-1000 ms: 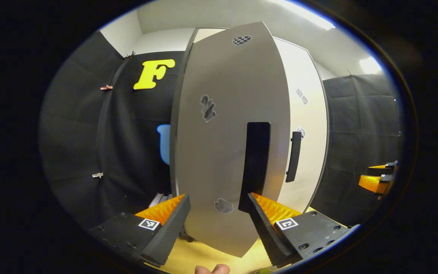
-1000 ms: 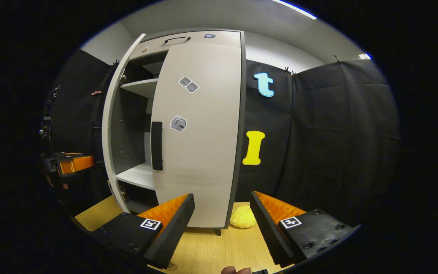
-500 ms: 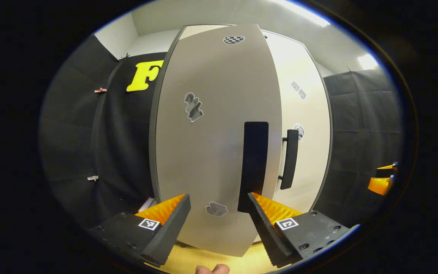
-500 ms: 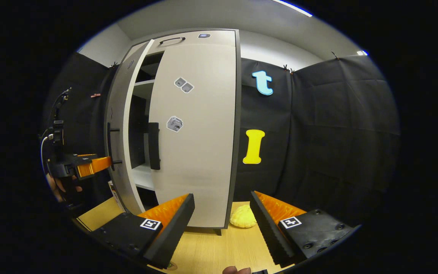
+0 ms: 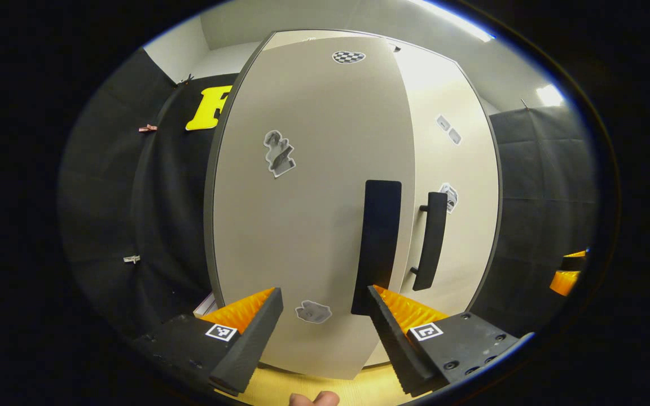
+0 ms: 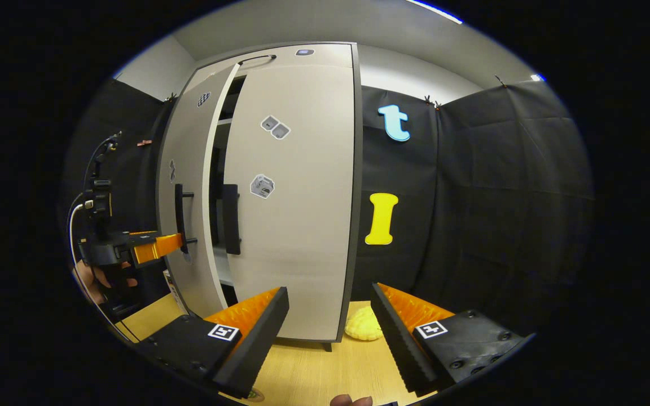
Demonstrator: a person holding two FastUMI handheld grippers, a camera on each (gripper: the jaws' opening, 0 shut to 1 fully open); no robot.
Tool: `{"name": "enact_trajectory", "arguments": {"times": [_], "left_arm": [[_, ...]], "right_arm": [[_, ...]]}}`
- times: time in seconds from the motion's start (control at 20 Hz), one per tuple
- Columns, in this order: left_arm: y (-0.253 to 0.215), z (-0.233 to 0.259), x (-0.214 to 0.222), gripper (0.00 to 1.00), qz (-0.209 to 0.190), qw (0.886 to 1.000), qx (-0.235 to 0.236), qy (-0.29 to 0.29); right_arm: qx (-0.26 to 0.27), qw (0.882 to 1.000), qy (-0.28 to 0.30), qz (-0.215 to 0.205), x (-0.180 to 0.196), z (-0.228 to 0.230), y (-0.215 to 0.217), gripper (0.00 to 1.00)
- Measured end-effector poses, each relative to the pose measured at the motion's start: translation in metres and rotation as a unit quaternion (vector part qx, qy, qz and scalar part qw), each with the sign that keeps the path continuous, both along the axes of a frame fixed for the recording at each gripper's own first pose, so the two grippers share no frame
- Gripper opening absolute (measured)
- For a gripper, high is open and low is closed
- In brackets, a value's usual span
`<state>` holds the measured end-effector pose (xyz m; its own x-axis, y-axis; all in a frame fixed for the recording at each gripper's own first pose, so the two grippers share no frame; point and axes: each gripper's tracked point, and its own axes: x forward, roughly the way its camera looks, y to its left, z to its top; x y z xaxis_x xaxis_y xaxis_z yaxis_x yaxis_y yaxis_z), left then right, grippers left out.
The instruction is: Grasp the bottle in the cabinet with the left hand and place it on the coaster, then close the right door with the right hand and the left door with the left hand.
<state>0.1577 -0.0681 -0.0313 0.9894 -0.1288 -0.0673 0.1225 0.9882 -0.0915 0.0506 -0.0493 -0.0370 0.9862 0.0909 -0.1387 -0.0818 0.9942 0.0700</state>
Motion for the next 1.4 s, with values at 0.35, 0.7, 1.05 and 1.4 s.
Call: {"name": "enact_trajectory", "arguments": {"times": [0.35,0.7,1.05,1.4], "left_arm": [[0.015,0.014,-0.036,0.93,0.003,1.000,0.026,-0.016],[0.040,0.019,-0.085,0.95,0.006,0.999,0.039,-0.013],[0.064,0.030,-0.128,0.95,0.009,0.998,0.043,-0.033],[0.079,0.030,-0.155,0.95,0.009,0.998,0.042,-0.034]], "right_arm": [[0.006,1.000,-0.005,0.011,-0.001,0.007,0.011,0.97],[0.007,0.999,-0.021,0.030,-0.011,0.023,0.035,0.97],[0.010,0.999,-0.030,0.043,-0.021,0.033,0.058,0.97],[0.008,0.998,-0.036,0.047,-0.033,0.039,0.074,0.97]]}}
